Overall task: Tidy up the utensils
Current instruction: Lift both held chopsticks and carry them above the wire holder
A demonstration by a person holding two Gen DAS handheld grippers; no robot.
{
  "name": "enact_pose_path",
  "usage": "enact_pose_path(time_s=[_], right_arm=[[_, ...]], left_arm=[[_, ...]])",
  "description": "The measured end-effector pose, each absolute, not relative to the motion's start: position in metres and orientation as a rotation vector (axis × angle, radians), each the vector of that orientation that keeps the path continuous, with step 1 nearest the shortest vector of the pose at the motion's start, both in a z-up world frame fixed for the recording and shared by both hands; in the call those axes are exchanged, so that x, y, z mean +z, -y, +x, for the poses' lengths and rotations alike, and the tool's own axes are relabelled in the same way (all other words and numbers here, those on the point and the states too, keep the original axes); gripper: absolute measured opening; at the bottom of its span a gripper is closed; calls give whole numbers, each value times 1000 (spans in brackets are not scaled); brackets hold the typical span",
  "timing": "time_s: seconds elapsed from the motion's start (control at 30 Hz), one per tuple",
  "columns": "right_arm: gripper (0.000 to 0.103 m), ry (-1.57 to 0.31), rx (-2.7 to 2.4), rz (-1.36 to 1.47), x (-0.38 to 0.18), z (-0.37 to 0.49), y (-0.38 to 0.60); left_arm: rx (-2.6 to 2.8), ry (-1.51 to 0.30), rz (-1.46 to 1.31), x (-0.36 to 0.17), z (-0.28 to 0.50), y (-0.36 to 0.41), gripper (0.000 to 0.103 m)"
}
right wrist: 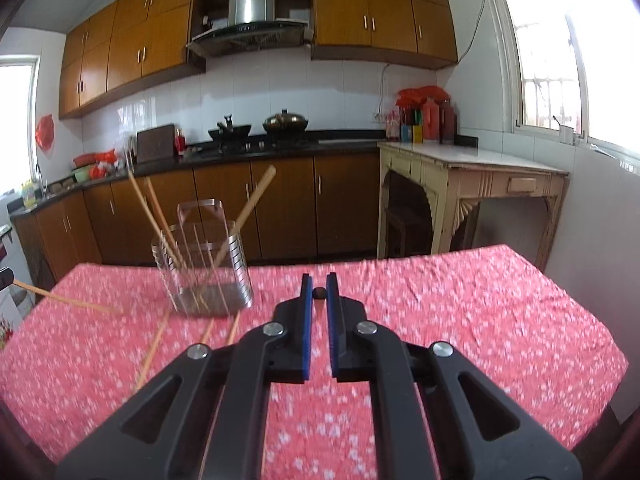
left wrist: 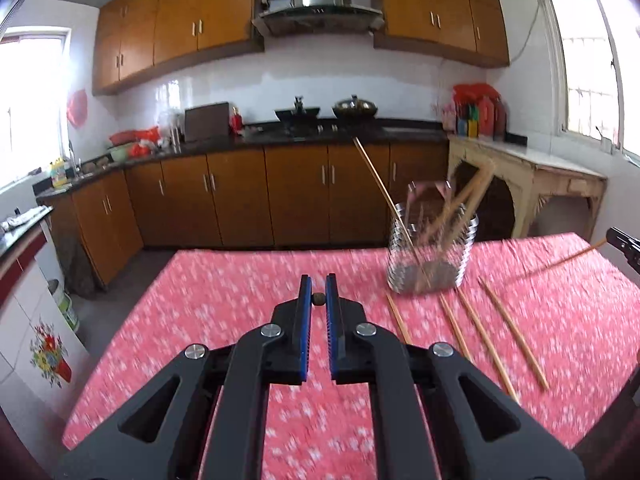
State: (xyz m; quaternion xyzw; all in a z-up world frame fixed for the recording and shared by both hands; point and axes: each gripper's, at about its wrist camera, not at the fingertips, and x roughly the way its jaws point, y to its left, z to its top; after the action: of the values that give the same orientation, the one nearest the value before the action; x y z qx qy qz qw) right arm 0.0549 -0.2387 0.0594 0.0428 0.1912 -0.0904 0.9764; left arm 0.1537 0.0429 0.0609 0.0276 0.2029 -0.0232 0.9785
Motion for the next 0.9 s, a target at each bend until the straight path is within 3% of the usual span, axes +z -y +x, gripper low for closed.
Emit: enact_pose_path(time_s=[0.9], right_arm=[[8,-279,-100,147,134,108,237]], left_arm=[[-75,-328,13,122,198,-48,7]])
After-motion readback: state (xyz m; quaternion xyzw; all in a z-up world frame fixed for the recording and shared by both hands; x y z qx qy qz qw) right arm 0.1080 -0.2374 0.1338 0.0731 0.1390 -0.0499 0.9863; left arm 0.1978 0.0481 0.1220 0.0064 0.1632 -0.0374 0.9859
